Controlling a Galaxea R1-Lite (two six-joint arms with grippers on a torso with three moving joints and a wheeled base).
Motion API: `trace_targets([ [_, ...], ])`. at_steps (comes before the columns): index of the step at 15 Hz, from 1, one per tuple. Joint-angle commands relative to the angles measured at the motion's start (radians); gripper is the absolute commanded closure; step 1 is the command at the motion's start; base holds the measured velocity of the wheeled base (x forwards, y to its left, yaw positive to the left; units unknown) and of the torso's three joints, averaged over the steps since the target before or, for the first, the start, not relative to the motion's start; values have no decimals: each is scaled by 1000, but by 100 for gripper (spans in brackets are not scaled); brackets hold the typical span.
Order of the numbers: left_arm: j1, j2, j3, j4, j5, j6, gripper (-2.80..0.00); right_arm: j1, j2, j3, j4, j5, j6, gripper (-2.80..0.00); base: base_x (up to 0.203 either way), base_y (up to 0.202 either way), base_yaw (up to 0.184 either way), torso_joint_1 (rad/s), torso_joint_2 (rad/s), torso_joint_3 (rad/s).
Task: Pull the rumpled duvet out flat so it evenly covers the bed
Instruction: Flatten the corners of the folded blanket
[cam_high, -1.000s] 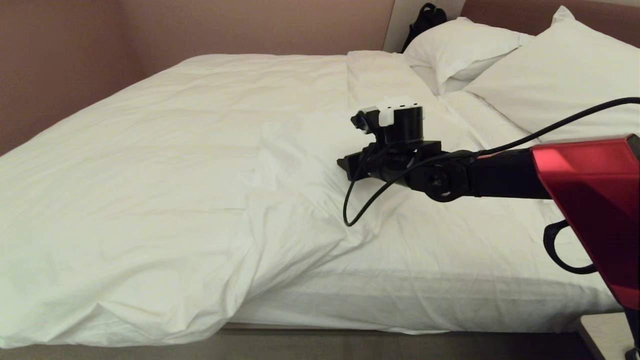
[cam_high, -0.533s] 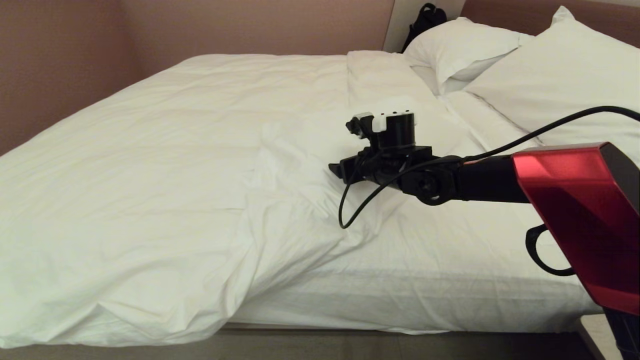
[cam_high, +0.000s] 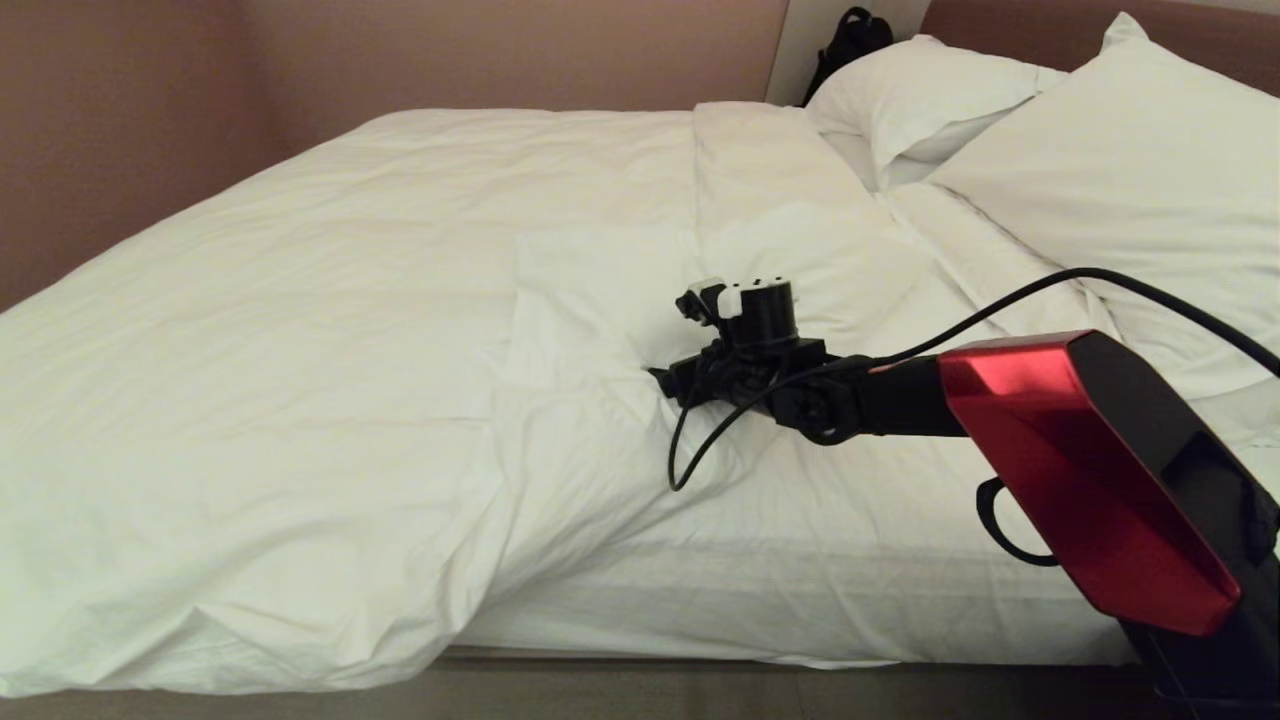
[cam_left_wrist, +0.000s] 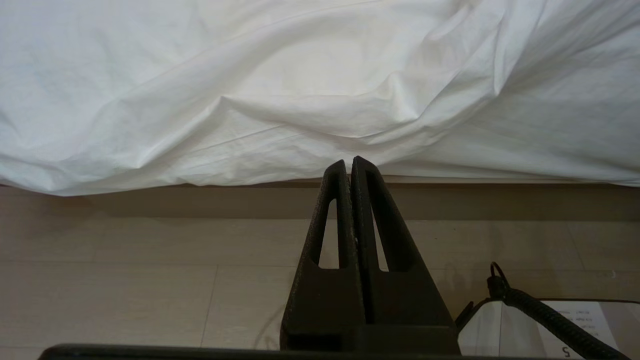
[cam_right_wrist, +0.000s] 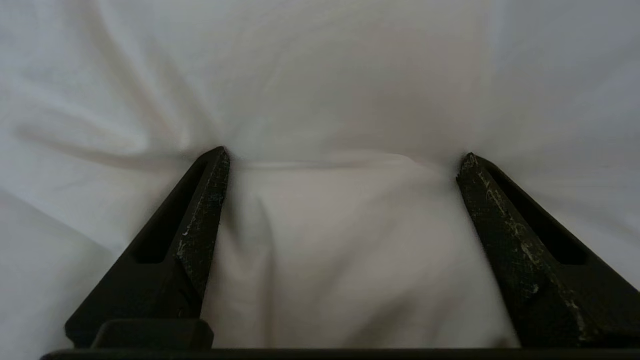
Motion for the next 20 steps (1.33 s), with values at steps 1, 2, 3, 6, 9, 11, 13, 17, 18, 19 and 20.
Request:
trace_targets([
  [1,0,0,0,1,0,0,0,-2,64,1,3,0,0,-280,0,0,0,0,0,0],
  [2,0,0,0,1,0,0,0,-8,77,0,2,0,-1,-280,0,0,0,0,0,0],
  [3,0,0,0,1,0,0,0,-9,82,0,2,0,-2,-280,0,0,0,0,0,0],
  [6,0,0,0,1,0,0,0,-22,100,-2,2,0,-2,-280,0,0,0,0,0,0],
  [9,0,0,0,1,0,0,0,-28,103,-2,2,0,-2,-280,0,0,0,0,0,0],
  [11,0,0,0,1,0,0,0,-31,108,-2,2,0,0,-280,0,0,0,0,0,0],
  [13,0,0,0,1,0,0,0,-31,108,-2,2,0,0,-280,0,0,0,0,0,0],
  [17,0,0,0,1,0,1,0,-30,109,-1,2,2,0,-280,0,0,0,0,0,0],
  [18,0,0,0,1,0,0,0,-30,109,0,2,2,1,-280,0,0,0,0,0,0],
  [19,0,0,0,1,0,0,0,-30,109,-2,2,0,1,-280,0,0,0,0,0,0],
  [20,0,0,0,1,0,0,0,-30,109,0,2,0,1,-280,0,0,0,0,0,0],
])
